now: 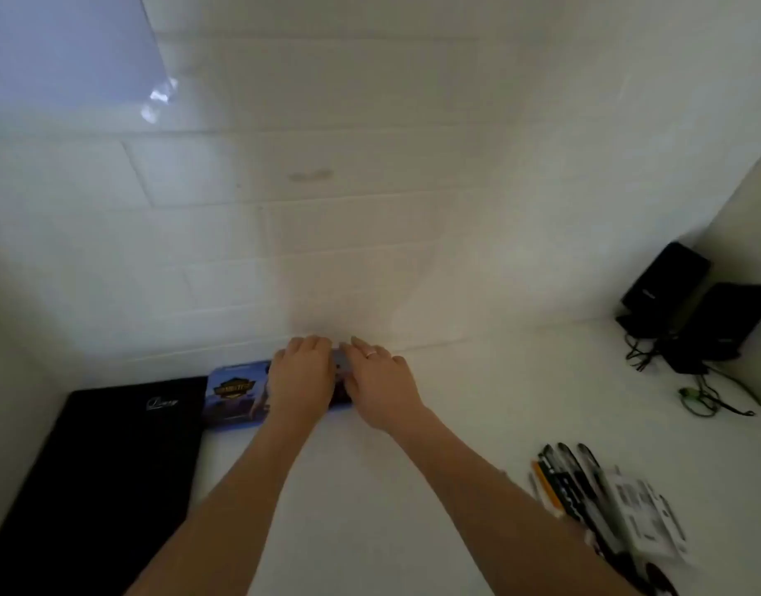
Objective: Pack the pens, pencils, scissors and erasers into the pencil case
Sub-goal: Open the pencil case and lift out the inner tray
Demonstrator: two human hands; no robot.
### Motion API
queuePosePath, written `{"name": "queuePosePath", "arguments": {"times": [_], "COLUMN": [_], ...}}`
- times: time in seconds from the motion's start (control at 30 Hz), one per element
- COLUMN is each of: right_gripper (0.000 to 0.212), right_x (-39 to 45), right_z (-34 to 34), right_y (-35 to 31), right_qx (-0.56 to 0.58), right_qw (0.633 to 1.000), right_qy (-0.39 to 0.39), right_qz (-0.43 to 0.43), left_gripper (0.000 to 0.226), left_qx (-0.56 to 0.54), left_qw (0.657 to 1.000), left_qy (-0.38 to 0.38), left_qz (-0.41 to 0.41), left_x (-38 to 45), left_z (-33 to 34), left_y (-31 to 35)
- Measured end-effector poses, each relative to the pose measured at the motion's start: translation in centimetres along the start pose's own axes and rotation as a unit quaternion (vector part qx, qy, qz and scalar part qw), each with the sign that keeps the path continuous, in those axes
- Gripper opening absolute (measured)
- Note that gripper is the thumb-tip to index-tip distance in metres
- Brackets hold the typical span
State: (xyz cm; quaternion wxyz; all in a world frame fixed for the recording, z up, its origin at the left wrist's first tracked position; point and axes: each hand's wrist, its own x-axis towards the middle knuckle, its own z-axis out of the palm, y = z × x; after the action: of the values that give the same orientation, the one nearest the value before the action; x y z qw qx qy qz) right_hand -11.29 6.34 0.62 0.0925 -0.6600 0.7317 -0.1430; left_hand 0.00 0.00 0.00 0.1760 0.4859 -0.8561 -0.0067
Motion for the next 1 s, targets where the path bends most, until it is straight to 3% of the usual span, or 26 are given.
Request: {"name": "queuePosePath", "arguments": {"times": [0.17,0.3,0.47,0.57,0.73,0.87,1.0], "right_gripper": [0.055,0.051,0.048,0.047,0.046,0.046,0.04], "right_x": [0.6,0.6,-3.1,-8.3,-17.1,-22.5,-25.7], "right_z": [6.0,7.4,7.4,7.1,6.3,5.4,5.1], "right_y": [1.2,2.3,1.3,0.9,0.7,1.3,1.2], "right_qx": [0.03,0.005,-0.037,-0.03,-0.033,-0.067,-0.062], "right_qw": [0.998,0.995,0.991,0.99,0.987,0.985,0.983], "right_qy": [0.032,0.082,0.126,0.138,0.145,0.141,0.151], "right_qz": [-0.038,-0.048,-0.035,0.007,0.061,0.071,0.078], "left_gripper": [0.042,0.039,0.041,0.038,0.056,0.065,0.087], "left_qx": [0.049,0.039,0.012,-0.016,-0.105,-0.102,-0.106], "left_qw": [0.992,0.988,0.992,0.989,0.965,0.941,0.957], "left_qy": [0.113,0.147,0.117,0.112,0.073,0.007,-0.031], "left_qz": [0.009,0.01,0.035,0.099,0.229,0.322,0.268], "left_x": [-2.6,-2.1,-4.7,-8.2,-14.0,-16.9,-16.4], "left_z": [5.9,7.1,6.4,5.5,3.8,2.3,2.0], "left_y": [-2.2,-1.9,-0.5,1.1,2.9,1.7,-1.9]}}
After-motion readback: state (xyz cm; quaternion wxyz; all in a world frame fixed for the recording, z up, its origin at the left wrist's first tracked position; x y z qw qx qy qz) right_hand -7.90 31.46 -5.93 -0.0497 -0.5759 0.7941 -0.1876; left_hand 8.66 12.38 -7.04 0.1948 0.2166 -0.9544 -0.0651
